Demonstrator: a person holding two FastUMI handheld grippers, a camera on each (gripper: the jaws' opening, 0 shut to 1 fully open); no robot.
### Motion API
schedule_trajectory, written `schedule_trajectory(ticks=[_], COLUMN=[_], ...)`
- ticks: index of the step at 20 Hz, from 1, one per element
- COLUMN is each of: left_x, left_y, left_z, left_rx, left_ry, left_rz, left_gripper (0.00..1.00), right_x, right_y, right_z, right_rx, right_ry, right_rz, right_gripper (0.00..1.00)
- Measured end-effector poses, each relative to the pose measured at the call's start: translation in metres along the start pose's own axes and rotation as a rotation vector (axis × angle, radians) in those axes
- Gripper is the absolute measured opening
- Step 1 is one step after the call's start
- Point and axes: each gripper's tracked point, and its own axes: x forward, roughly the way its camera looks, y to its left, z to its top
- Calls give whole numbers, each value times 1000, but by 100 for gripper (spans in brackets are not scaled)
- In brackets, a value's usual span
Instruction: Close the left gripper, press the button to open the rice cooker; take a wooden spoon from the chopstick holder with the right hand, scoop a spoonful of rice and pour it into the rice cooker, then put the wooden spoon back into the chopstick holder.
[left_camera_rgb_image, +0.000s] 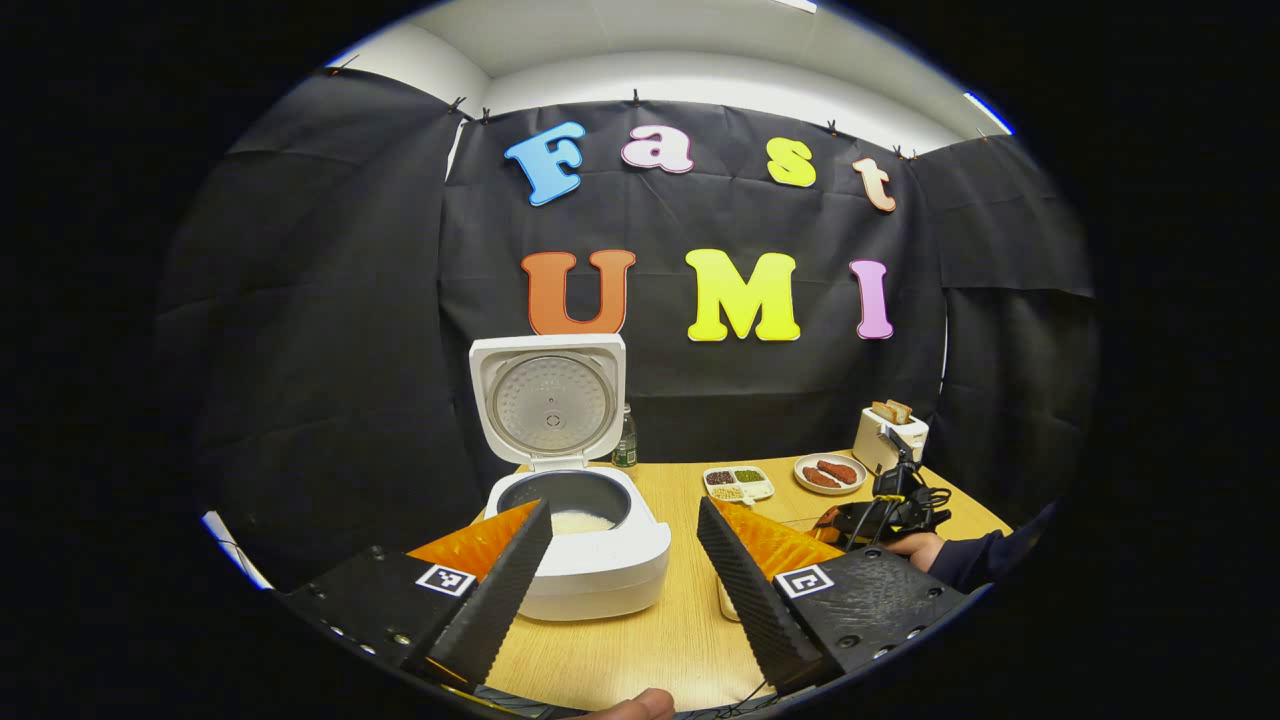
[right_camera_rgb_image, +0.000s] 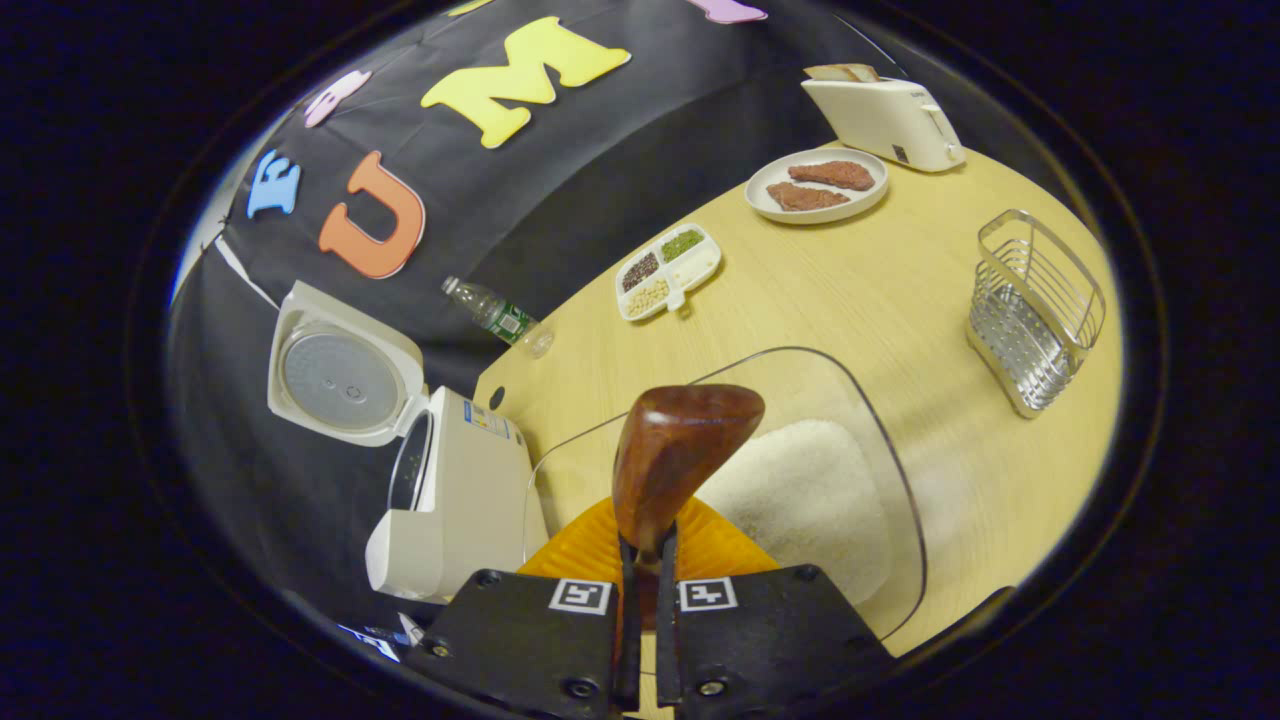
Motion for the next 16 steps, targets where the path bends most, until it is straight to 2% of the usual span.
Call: schedule_trajectory(ticks=[5, 9, 14, 16], left_x=[-4, -11, -17, -21], left_y=[-6, -9, -18, -27], left_z=[1, 15, 13, 14], left_rx=[-12, -17, -40, -73], left_ry=[3, -34, -36, -29], left_rz=[-3, -10, -38, -75], left_gripper=[94, 94, 94, 94], right_x=[-23, -47, -80, -90], right_y=[-9, -17, -8, -3], right_z=[17, 35, 67, 76], right_rx=[99, 255, 519, 583], right_ry=[-46, -78, -120, -131], right_rz=[44, 117, 300, 353], right_gripper=[11, 11, 11, 11])
